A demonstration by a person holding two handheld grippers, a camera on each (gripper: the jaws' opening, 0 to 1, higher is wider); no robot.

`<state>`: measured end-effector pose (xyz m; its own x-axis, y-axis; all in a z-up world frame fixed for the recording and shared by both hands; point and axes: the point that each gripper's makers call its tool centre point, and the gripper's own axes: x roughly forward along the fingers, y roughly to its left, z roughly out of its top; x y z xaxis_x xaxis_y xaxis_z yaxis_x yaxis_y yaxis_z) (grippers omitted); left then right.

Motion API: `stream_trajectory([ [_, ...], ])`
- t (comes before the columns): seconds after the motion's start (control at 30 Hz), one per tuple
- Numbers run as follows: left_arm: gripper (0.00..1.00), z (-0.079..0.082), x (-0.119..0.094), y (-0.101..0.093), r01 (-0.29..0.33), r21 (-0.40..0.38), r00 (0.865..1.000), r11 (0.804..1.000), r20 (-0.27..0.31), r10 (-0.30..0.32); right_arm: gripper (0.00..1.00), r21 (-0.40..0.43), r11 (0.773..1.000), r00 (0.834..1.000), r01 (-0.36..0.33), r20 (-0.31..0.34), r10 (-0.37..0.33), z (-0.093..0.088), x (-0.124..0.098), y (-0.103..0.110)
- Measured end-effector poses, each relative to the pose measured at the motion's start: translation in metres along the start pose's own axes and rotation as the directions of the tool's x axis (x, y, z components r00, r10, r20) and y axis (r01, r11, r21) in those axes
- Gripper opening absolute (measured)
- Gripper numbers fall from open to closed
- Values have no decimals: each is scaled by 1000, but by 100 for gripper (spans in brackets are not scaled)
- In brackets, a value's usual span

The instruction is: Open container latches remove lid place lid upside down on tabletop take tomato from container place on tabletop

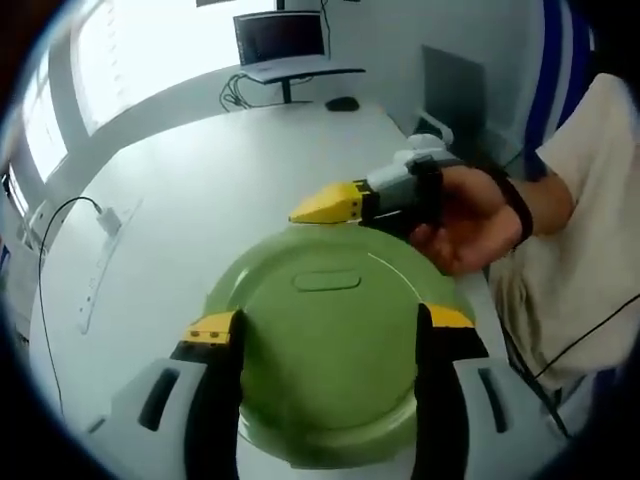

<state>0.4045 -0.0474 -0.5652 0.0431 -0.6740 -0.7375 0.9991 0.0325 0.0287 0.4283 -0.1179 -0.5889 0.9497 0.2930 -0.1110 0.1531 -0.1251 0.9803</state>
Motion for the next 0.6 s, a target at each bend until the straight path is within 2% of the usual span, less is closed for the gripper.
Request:
stream_trajectory([
  [0.03, 63, 0, 0, 1, 1, 1, 1000, 1000, 3, -1, 17, -20, 1000, 1000, -1, -8, 0, 0, 0, 2],
  [0.07, 63, 0, 1, 3, 1, 1, 1000, 1000, 6, -1, 16, -76, 997, 1000, 14, -11, -15, -1, 0, 0],
  [0.1, 63, 0, 1, 4, 2, 1, 1000, 1000, 9, -2, 16, -93, 996, 1000, 5, 15, -4, 2, 1, 2],
  [0.2, 63, 1, 1, 6, 5, 3, 1000, 1000, 18, -5, 16, -73, 997, 1000, 23, -7, -23, -2, -1, -2],
  [0.33, 63, 2, 2, 7, 9, 8, 1000, 1000, 24, -9, 12, -59, 998, 999, 33, -2, -33, -2, -2, -6],
  [0.37, 63, 3, 2, 7, 8, 9, 1000, 1000, 30, -8, 10, -34, 994, 995, 102, 12, -102, 1, -5, -17],
  [0.4, 62, 3, 3, 8, 6, 8, 999, 1000, 31, -7, 10, -40, 998, 999, 52, 1, -52, -4, -5, -9],
  [0.5, 59, 9, 7, 8, 1, 9, 998, 1000, 61, -2, 9, -49, 997, 998, 65, 13, -64, -8, -8, -7],
  [0.6, 58, 12, 9, 7, 1, 10, 998, 1000, 68, -1, 11, -16, 998, 998, 68, 19, -68, -5, -5, -7],
])
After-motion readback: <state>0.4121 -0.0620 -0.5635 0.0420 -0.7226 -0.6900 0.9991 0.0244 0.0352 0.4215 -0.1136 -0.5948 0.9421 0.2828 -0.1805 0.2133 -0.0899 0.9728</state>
